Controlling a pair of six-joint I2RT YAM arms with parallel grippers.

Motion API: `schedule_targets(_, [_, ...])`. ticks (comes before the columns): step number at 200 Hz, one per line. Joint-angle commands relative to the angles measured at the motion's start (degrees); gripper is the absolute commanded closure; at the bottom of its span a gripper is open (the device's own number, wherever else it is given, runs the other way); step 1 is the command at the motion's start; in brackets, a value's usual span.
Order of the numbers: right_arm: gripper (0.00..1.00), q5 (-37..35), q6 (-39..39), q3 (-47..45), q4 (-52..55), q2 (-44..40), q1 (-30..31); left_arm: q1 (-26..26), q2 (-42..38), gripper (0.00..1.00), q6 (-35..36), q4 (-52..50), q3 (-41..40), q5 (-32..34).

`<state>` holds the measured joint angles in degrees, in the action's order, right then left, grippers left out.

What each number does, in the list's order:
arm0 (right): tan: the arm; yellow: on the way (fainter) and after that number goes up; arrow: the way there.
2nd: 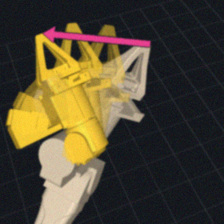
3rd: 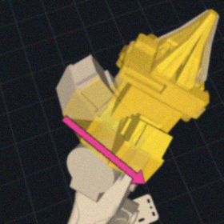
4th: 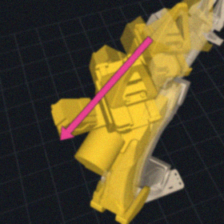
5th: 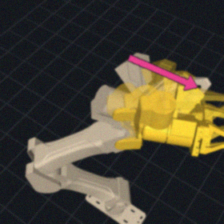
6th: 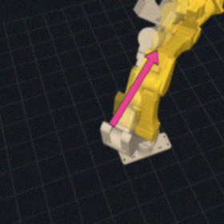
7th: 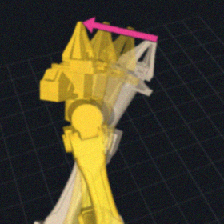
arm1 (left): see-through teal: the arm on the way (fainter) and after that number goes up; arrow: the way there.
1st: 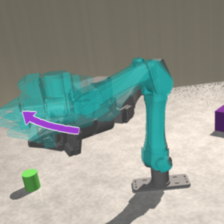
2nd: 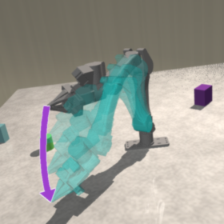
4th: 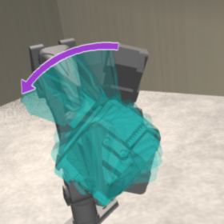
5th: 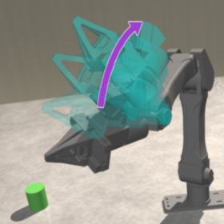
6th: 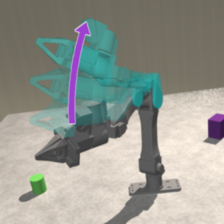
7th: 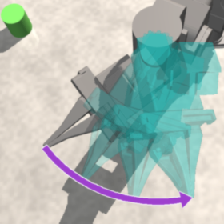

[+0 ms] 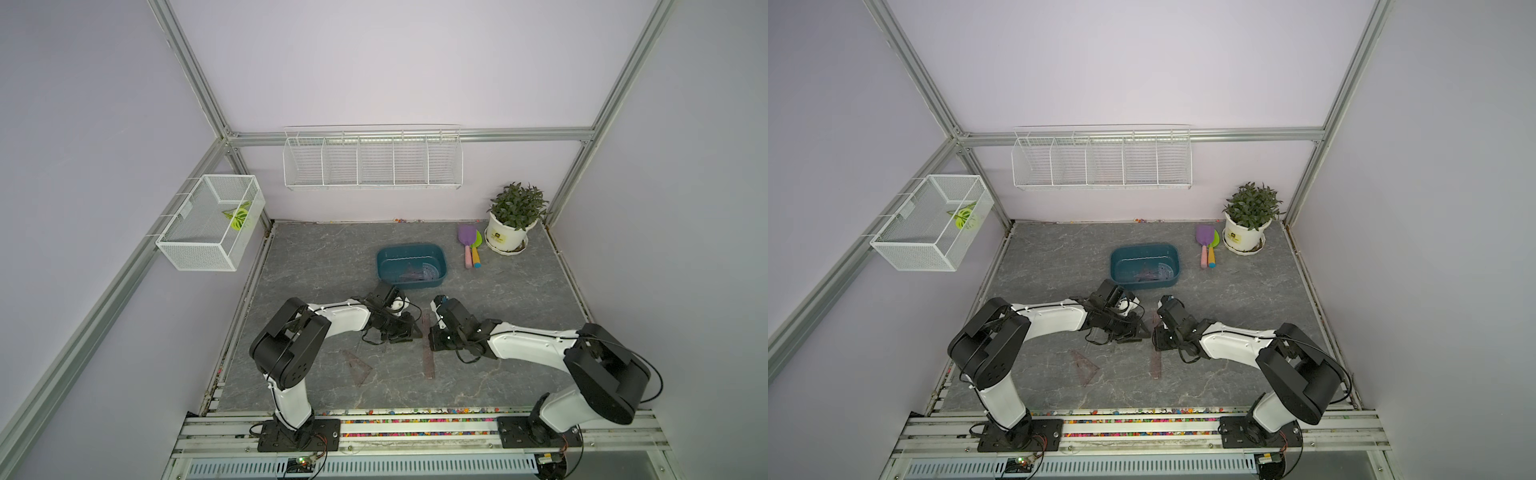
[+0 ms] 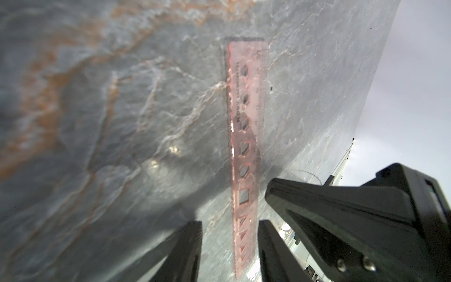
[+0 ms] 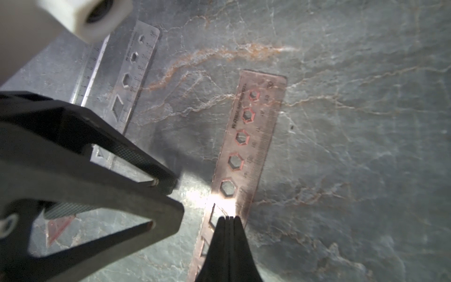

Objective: Put the scattered rulers into the storage box
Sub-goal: Pick up the ruler from the center of the board.

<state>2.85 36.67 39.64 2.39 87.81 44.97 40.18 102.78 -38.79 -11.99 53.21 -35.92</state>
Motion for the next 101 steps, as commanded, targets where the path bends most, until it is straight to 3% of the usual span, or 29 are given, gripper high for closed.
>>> schedule_targets(1, [0.97, 0.4, 0.8, -1.7, -1.4, 1.0, -0.2, 0.2, 1.4, 0.56, 0.4, 0.7, 1.5, -0.4])
schedule_targets(101, [0.99, 0.1, 3.5, -9.8, -7.6, 2.9, -0.4, 1.6, 8.6, 0.54, -0.4, 0.9, 5.8, -1.0])
